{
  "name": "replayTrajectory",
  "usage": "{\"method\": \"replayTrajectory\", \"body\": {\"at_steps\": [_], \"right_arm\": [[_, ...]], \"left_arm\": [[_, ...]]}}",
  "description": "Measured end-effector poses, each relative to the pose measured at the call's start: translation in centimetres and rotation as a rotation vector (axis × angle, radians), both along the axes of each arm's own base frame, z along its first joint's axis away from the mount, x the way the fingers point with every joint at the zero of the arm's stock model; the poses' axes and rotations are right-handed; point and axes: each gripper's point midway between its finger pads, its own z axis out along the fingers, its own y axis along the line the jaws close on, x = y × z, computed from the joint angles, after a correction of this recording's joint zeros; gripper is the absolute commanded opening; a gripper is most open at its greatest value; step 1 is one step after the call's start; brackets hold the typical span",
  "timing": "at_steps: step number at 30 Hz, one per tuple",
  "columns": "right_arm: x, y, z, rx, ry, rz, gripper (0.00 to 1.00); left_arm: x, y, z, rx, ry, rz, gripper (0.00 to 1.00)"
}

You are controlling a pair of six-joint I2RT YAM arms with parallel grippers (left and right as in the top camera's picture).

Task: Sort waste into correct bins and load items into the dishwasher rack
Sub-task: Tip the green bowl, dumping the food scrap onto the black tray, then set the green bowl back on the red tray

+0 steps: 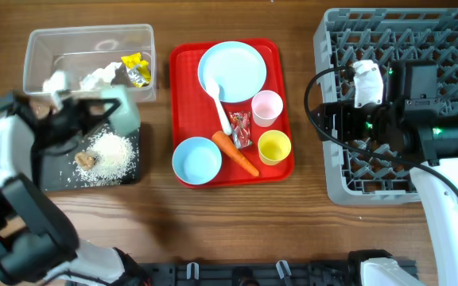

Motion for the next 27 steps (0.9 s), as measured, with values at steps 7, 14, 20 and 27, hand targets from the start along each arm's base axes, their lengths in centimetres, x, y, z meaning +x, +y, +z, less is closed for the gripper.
{"method": "replayTrajectory", "body": {"at_steps": [7, 14, 20, 27], "right_arm": [[-0.1, 0.0, -0.1, 0.0, 0.005, 0.0, 1.0], [-0.2, 0.0, -0.2, -0.001, 0.013, 0.0, 1.0], [-0.4, 0.0, -0.3, -0.001, 0.021, 0.0, 1.0], [-0.5, 0.0, -0.3, -0.001, 0.024, 0.0, 1.0]], "left_arm": [[3.6, -11.6, -2.7, 0.678, -0.067, -0.154, 0.04], [5.9, -15.6, -9.3, 1.054, -0.047, -0.071, 0.04], [5.7, -15.7, -13.3, 1.148, 0.011, -0.096, 0.06], [5.4, -15.9, -13.7, 1.164, 0.021, -0.098, 0.49]]}}
